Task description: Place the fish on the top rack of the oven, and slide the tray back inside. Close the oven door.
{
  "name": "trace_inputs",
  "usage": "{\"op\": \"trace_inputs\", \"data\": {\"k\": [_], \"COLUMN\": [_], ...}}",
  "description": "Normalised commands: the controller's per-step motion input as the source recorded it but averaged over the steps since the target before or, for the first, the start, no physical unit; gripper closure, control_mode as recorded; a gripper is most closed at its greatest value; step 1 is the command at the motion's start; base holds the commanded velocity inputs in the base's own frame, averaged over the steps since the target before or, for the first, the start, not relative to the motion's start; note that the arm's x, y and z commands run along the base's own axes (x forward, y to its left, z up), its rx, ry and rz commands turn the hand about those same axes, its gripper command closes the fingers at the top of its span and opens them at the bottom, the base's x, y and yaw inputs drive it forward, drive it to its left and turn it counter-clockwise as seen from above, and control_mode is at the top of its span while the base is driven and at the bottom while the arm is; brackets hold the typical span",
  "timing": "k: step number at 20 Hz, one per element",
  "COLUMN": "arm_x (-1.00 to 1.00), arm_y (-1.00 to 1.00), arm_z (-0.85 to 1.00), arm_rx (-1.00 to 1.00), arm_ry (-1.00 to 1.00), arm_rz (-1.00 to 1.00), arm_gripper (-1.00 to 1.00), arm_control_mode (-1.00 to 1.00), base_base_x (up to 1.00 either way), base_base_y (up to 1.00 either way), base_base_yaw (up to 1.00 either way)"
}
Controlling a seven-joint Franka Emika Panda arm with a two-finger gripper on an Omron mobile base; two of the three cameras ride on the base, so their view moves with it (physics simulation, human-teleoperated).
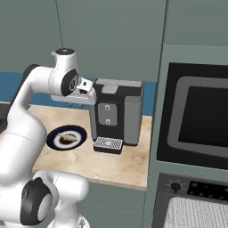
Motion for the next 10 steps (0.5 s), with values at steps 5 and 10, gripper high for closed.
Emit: {"op": "trace_inputs", "data": {"k": [5,10], "arm_x": [-0.05,-0.65], "arm_y": [0.00,0.25], "arm_z": [-0.09,-0.55], "arm_rx": [0.00,0.00], "arm_ry": [0.00,0.00], "arm_rz": [0.00,0.28], "arm_gripper": [-1.00,-1.00], "arm_control_mode": [-1.00,-1.00], "base_base_x": [0.00,0.00], "base_base_y": [0.00,0.00], "base_base_yaw": [0.00,0.00]}}
